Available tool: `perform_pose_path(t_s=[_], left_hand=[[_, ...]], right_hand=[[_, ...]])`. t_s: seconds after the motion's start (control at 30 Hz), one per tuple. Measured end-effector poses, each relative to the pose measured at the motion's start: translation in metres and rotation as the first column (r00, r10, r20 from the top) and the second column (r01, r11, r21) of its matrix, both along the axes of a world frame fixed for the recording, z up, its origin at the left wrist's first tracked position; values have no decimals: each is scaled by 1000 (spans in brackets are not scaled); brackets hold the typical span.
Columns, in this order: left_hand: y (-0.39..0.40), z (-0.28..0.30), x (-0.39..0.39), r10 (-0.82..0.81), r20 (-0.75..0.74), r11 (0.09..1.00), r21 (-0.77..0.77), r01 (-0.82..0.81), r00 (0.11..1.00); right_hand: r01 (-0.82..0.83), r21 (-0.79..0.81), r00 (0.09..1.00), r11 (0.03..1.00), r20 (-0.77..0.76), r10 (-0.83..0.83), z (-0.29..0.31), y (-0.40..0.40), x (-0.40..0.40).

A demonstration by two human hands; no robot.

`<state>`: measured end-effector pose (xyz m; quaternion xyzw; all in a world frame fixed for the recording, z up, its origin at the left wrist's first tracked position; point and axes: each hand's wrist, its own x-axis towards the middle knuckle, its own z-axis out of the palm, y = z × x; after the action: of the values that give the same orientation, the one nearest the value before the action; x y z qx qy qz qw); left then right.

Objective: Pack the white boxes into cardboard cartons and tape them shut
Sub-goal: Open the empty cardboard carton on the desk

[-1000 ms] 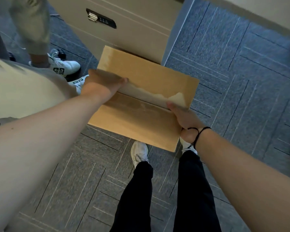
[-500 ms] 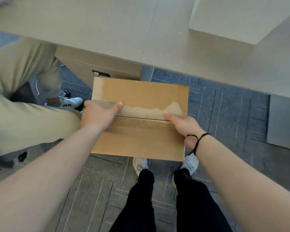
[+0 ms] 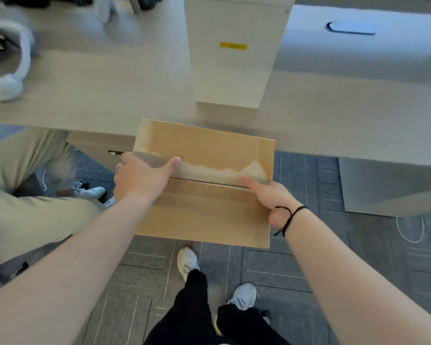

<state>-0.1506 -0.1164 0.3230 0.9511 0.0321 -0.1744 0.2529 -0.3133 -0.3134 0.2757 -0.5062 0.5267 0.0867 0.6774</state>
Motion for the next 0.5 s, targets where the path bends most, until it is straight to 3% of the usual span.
perform_pose_path(t_s=[0.5], left_hand=[[-198, 80, -75, -176, 65, 980, -86, 181, 982]], right_hand=[[43, -186, 998, 982, -41, -52, 106, -182, -102]])
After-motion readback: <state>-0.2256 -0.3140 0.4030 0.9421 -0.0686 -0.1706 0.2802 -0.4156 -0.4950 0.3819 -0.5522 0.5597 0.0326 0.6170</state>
